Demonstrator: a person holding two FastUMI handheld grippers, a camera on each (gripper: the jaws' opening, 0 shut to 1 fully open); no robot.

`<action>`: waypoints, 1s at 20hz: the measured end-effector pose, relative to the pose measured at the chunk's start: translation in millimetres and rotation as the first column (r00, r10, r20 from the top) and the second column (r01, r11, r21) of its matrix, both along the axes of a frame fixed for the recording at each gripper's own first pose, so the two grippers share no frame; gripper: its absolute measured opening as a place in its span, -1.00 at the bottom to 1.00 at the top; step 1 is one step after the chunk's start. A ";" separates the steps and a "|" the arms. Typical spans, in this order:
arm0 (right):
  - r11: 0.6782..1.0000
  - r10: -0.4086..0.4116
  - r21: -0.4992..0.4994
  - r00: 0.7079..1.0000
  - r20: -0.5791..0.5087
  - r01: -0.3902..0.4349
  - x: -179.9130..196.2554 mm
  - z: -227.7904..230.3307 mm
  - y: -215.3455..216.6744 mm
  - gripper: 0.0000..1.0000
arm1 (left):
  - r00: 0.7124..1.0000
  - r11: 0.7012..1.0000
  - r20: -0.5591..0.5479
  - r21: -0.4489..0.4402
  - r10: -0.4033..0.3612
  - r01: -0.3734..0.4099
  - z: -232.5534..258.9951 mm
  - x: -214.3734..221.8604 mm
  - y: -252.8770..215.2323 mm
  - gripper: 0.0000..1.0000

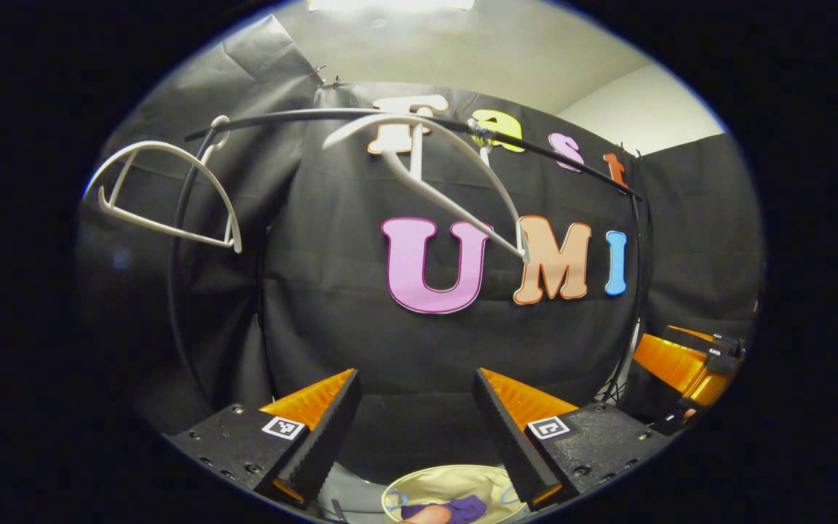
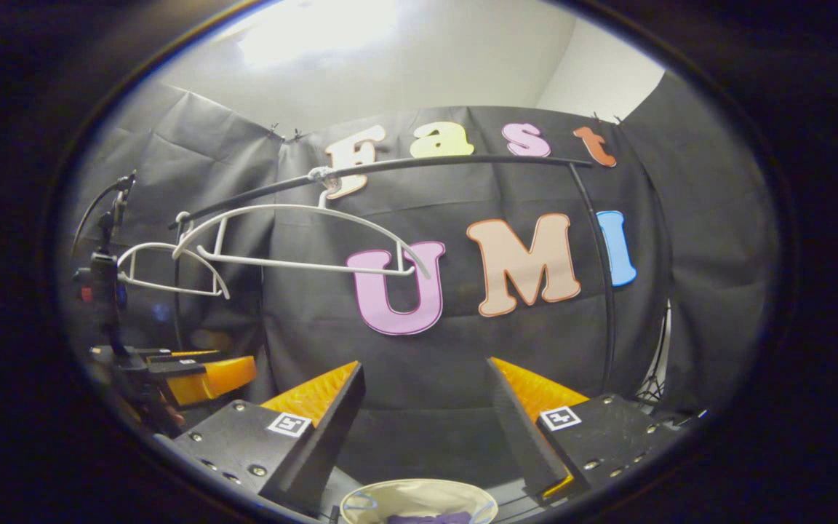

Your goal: Grasp the clothes on the hanger with both hands and then place them into the laundry hamper below.

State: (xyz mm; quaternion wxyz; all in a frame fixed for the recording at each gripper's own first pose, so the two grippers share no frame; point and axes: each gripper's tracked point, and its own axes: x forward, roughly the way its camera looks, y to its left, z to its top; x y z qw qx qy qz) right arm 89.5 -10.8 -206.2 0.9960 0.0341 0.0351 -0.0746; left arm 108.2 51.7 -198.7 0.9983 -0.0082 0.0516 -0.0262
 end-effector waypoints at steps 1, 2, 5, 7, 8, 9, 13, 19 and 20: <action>1.000 0.006 -0.007 1.000 0.006 -0.006 -2.6 1.0 0.6 0.96 | 1.000 1.000 0.007 0.001 0.004 -0.004 4.6 -2.5 -0.3 0.84; 1.000 0.012 -0.015 1.000 0.006 -0.012 -4.5 1.0 0.9 0.97 | 1.000 1.000 0.014 -0.001 0.010 -0.010 9.3 -4.4 -0.4 0.84; 0.999 0.035 -0.028 0.999 0.018 -0.034 -10.6 3.6 -0.9 0.97 | 0.999 0.999 0.026 -0.019 0.037 -0.036 21.0 -8.0 -2.3 0.84; 0.998 0.056 -0.028 0.998 0.025 -0.055 -10.6 11.2 0.5 0.97 | 0.999 0.999 0.028 -0.012 0.045 -0.045 27.0 -9.7 -7.0 0.84; 0.998 0.064 -0.031 0.997 0.031 -0.063 -12.7 15.4 -1.5 0.97 | 0.998 0.999 0.036 -0.008 0.049 -0.048 31.5 -9.9 -10.2 0.84; 0.997 0.074 -0.028 0.997 0.033 -0.073 -13.1 20.1 -3.7 0.97 | 0.998 0.999 0.043 -0.007 0.050 -0.050 35.1 -11.2 -14.0 0.84; 0.994 0.113 0.004 0.994 0.013 -0.113 -11.3 27.2 -10.4 0.97 | 0.998 0.999 0.050 -0.018 0.048 -0.048 42.2 -11.6 -34.4 0.84; 0.982 0.182 0.037 0.983 0.024 -0.183 -12.4 34.4 -16.0 0.87 | 0.995 0.997 0.087 -0.067 0.040 -0.034 50.1 -12.0 -60.8 0.84; 0.982 0.182 0.036 0.983 0.027 -0.183 -13.7 34.8 -22.3 0.97 | 0.995 0.997 0.088 -0.060 0.047 -0.042 51.1 -12.5 -62.2 0.84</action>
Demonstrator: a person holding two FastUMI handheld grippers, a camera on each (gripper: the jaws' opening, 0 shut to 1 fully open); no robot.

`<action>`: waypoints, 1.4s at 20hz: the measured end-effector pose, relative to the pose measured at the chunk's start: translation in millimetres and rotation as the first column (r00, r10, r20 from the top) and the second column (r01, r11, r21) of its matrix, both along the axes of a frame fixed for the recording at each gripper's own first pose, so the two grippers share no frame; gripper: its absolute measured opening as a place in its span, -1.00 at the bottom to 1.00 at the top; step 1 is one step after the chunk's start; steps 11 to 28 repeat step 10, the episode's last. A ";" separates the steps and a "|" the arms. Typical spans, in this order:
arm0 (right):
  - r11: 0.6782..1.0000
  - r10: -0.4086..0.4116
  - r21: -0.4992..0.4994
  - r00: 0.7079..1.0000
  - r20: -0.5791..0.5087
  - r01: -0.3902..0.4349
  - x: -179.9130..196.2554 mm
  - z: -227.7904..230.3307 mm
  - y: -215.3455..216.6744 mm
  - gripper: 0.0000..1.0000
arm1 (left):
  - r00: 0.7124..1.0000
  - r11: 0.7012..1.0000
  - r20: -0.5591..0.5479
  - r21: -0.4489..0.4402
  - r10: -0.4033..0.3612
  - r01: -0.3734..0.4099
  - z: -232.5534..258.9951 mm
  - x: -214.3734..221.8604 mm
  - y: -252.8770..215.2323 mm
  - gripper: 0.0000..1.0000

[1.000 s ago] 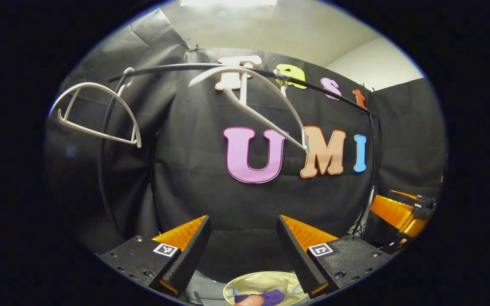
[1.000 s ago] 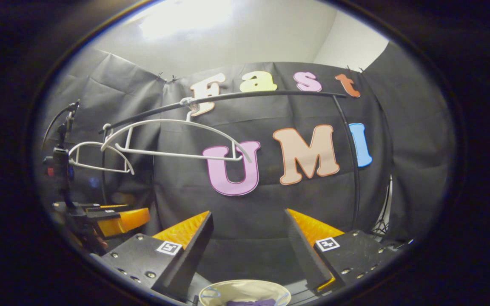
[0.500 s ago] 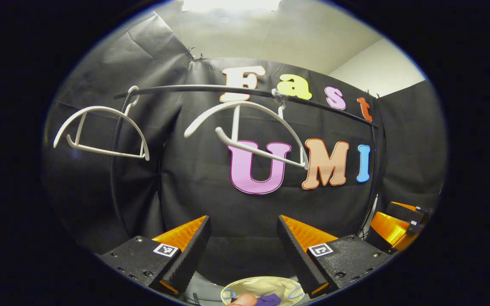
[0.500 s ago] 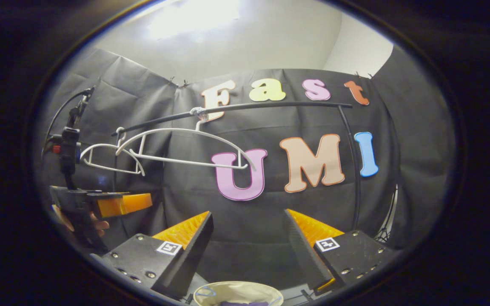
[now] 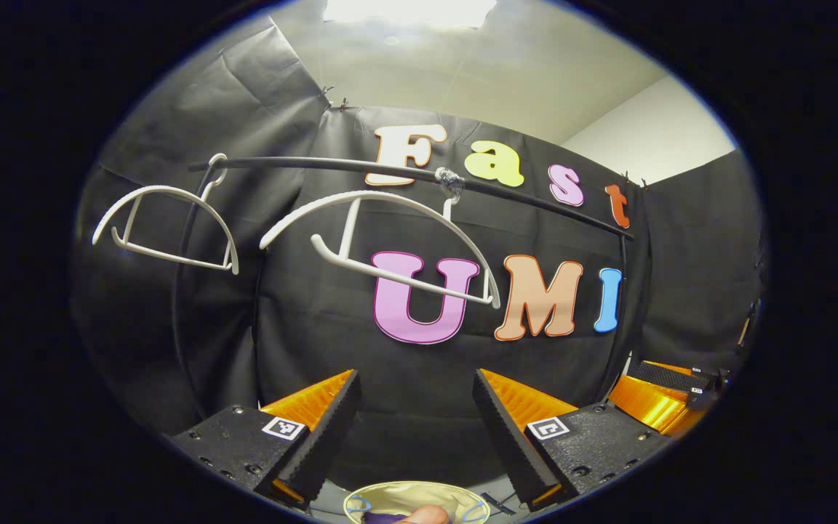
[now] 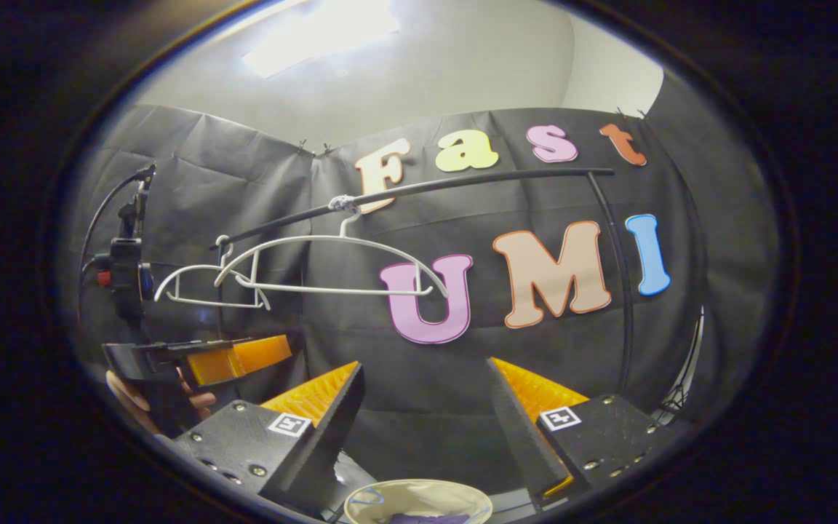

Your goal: Grasp the clothes on the hanger with both hands and then place them into the laundry hamper below.

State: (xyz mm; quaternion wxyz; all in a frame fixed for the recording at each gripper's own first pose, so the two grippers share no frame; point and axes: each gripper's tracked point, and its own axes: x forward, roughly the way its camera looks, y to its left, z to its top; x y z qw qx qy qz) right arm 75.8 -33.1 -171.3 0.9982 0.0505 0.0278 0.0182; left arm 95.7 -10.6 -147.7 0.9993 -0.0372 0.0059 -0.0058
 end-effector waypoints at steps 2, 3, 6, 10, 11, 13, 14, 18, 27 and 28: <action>1.000 -0.003 0.003 1.000 -0.003 0.003 0.2 -1.7 -6.5 0.97 | 1.000 1.000 0.011 0.009 0.008 -0.009 3.1 1.6 -2.5 0.84; 1.000 -0.008 -0.002 1.000 0.000 0.008 0.1 0.2 -10.8 0.97 | 1.000 1.000 0.014 0.009 0.006 -0.007 3.7 1.8 -5.5 0.84; 1.000 -0.006 -0.012 1.000 -0.002 0.006 1.8 5.6 -18.3 0.97 | 1.000 1.000 0.025 0.023 0.007 -0.007 8.2 1.9 -11.9 0.84; 0.999 0.020 -0.041 1.000 0.011 -0.020 -3.6 16.6 -22.8 0.97 | 0.997 0.996 0.047 0.069 0.060 -0.063 16.7 2.2 -13.3 0.83; 0.999 0.020 -0.041 1.000 0.011 -0.020 -3.6 16.6 -22.8 0.97 | 0.997 0.996 0.047 0.069 0.060 -0.063 16.7 2.2 -13.3 0.83; 0.999 0.020 -0.041 1.000 0.011 -0.020 -3.6 16.6 -22.8 0.97 | 0.997 0.996 0.047 0.069 0.060 -0.063 16.7 2.2 -13.3 0.83; 0.999 0.020 -0.041 1.000 0.011 -0.020 -3.6 16.6 -22.8 0.97 | 0.997 0.996 0.047 0.069 0.060 -0.063 16.7 2.2 -13.3 0.83; 0.999 0.020 -0.041 1.000 0.011 -0.020 -3.6 16.6 -22.8 0.97 | 0.997 0.996 0.047 0.069 0.060 -0.063 16.7 2.2 -13.3 0.83; 0.999 0.020 -0.041 1.000 0.011 -0.020 -3.6 16.6 -22.8 0.97 | 0.997 0.996 0.047 0.069 0.060 -0.063 16.7 2.2 -13.3 0.83; 0.999 0.020 -0.041 1.000 0.011 -0.020 -3.6 16.6 -22.8 0.97 | 0.997 0.996 0.047 0.069 0.060 -0.063 16.7 2.2 -13.3 0.83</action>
